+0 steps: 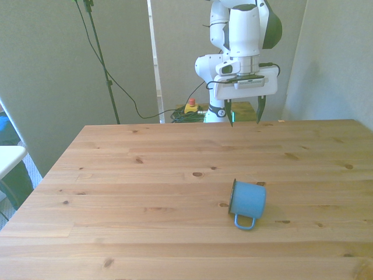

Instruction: Flip the mug upright

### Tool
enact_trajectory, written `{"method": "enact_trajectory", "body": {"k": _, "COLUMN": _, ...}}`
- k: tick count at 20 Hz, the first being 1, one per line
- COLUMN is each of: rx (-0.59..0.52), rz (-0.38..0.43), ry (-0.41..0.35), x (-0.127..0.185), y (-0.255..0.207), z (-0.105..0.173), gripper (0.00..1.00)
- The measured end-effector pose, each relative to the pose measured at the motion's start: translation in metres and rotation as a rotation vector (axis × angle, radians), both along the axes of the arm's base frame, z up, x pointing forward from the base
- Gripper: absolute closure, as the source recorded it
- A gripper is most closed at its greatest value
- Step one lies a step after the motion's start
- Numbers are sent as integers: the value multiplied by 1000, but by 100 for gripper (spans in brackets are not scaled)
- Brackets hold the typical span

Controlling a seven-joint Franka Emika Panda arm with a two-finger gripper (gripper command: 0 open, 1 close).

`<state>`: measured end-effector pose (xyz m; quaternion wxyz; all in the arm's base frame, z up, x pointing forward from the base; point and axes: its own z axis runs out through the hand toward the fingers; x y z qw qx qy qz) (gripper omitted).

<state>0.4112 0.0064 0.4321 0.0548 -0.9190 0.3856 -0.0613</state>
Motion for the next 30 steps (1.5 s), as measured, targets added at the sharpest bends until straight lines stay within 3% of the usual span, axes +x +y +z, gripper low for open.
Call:
{"method": "enact_trajectory", "body": {"k": 3, "rx": 1, "rz": -16, "ry": 9, "x": 2, "y": -2, "z": 1, "gripper": 0}}
{"method": "enact_trajectory", "body": {"k": 6, "rx": -12, "rz": -50, "ry": -48, "x": 26, "y": -16, "z": 34, "gripper": 0}}
{"method": "enact_trajectory", "body": {"k": 11, "rx": 9, "rz": -125, "ry": -122, "x": 66, "y": -59, "z": 70, "gripper": 0}}
{"method": "enact_trajectory", "body": {"k": 16, "rx": 93, "rz": -151, "ry": -194, "x": 99, "y": -122, "z": 87, "gripper": 0}}
{"method": "enact_trajectory", "body": {"k": 19, "rx": 157, "rz": -127, "ry": -205, "x": 121, "y": -142, "z": 78, "gripper": 0}}
{"method": "enact_trajectory", "body": {"k": 20, "rx": 160, "rz": -102, "ry": -195, "x": 145, "y": -144, "z": 67, "gripper": 0}}
{"method": "enact_trajectory", "body": {"k": 24, "rx": 231, "rz": -93, "ry": -226, "x": 158, "y": -149, "z": 64, "gripper": 0}}
{"method": "enact_trajectory", "body": {"k": 30, "rx": 375, "rz": -87, "ry": -233, "x": 184, "y": -194, "z": 25, "gripper": 0}}
